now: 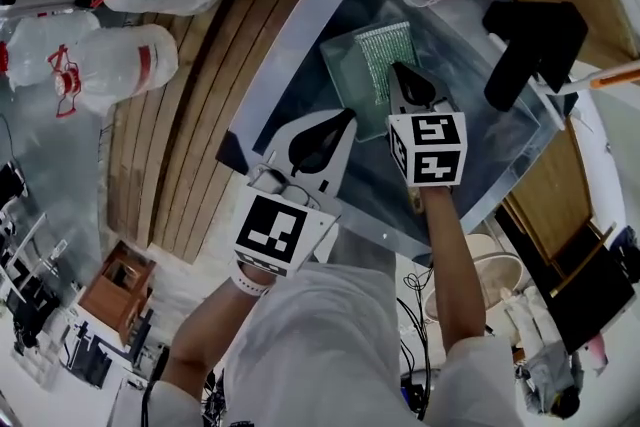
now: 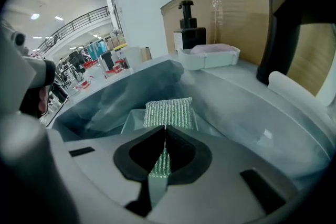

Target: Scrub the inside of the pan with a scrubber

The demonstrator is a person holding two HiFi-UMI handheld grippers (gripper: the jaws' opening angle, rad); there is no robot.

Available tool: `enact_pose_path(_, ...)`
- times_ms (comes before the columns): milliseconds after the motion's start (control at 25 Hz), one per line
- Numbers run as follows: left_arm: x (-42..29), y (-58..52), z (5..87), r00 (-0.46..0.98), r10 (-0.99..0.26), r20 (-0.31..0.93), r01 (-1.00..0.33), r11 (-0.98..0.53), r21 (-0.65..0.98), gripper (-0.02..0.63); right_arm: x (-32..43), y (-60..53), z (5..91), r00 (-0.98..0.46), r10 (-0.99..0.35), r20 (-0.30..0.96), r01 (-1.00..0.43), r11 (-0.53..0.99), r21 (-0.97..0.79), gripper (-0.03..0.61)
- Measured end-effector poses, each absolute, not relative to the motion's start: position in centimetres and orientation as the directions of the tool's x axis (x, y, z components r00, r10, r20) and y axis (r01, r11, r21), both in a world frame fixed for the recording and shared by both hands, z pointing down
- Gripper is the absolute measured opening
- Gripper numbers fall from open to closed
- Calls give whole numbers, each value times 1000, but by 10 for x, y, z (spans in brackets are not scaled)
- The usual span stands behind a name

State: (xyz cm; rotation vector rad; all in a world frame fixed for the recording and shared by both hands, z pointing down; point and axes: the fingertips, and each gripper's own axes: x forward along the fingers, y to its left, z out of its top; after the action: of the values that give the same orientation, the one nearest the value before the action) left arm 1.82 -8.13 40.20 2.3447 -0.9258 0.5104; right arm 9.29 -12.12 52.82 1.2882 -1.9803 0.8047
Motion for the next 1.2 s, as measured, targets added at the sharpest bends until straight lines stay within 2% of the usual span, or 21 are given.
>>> enact_pose_path(440, 23, -95, 425, 667, -516, 538, -736, -567, 369, 0, 97, -130, 565, -311, -484, 818, -930, 335, -155, 11)
enact_pose_path(1200, 25, -82, 427, 668, -518, 535, -738, -556, 383, 0, 96, -126, 593, -254, -294, 921, -925, 353, -142, 11)
